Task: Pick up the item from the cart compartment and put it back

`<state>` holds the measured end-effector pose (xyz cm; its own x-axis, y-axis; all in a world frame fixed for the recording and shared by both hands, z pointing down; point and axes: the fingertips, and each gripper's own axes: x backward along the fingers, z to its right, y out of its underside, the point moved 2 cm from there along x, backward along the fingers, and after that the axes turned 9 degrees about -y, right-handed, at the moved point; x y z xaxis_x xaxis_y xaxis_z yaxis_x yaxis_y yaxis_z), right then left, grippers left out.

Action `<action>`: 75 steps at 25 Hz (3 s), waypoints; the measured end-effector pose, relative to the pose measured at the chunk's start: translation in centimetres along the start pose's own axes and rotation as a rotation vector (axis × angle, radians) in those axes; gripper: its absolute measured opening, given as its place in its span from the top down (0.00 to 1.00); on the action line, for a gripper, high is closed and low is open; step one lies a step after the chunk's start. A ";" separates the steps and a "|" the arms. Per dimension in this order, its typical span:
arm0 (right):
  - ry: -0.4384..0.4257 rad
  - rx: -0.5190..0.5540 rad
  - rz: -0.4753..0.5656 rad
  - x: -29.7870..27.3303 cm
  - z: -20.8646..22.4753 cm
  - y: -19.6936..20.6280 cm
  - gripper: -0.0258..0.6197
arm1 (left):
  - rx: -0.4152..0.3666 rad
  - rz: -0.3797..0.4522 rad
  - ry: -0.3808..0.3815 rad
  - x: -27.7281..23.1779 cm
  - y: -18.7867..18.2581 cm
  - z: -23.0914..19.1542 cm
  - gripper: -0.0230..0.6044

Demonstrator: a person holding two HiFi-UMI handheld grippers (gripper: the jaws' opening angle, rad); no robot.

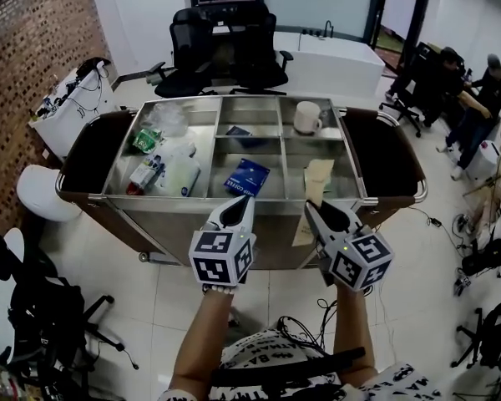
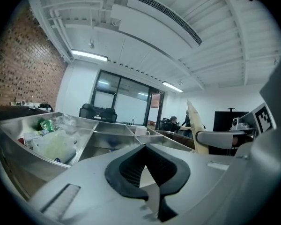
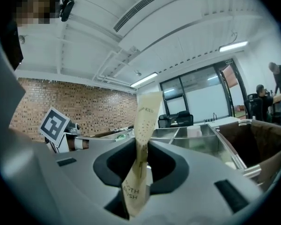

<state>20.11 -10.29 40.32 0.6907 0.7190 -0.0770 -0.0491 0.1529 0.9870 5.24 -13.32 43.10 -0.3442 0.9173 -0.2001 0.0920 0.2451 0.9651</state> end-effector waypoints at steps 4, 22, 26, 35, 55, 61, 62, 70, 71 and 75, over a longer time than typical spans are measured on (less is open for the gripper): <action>0.005 -0.001 0.013 0.2 -0.3 0.0 0.83 | -0.011 -0.004 0.017 0.2 0.1 0.1 0.96; 0.026 -0.008 -0.011 -0.9 -1.0 0.7 0.83 | 0.028 -0.020 0.051 -0.4 0.8 -0.3 0.96; 0.031 0.005 -0.014 -1.9 -1.1 0.2 0.83 | 0.034 -0.020 0.050 -0.9 0.6 -1.3 0.96; 0.046 0.018 -0.024 -4.3 -1.3 -0.3 0.83 | 0.029 -0.015 0.058 -2.0 -0.3 -3.6 0.96; 0.064 0.273 -0.103 -12.2 0.8 -10.6 0.83 | -0.018 0.000 0.173 -4.9 -4.9 -7.2 0.96; 0.063 0.333 -0.180 -16.0 3.9 -14.7 0.83 | -0.015 -0.003 0.189 -7.1 -6.4 -6.9 0.96; 0.058 0.340 -0.196 -16.7 4.5 -15.0 0.83 | -0.010 -0.005 0.180 -7.5 -6.5 -7.1 0.96; -0.009 0.303 -0.366 -23.9 11.1 -13.0 0.83 | 0.016 -0.051 0.115 -10.9 -6.1 -8.7 0.96; -0.020 0.294 -0.388 -25.0 11.9 -12.6 0.83 | 0.017 -0.058 0.110 -11.4 -6.1 -8.8 0.96; -0.064 0.263 -0.470 -29.0 14.1 -10.8 0.83 | 0.018 -0.084 0.097 -13.1 -6.1 -9.1 0.96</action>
<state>10.72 -42.36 33.87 0.6373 0.5703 -0.5183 0.4527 0.2672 0.8507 0.66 -29.73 41.38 -0.4397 0.8590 -0.2624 0.0755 0.3264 0.9422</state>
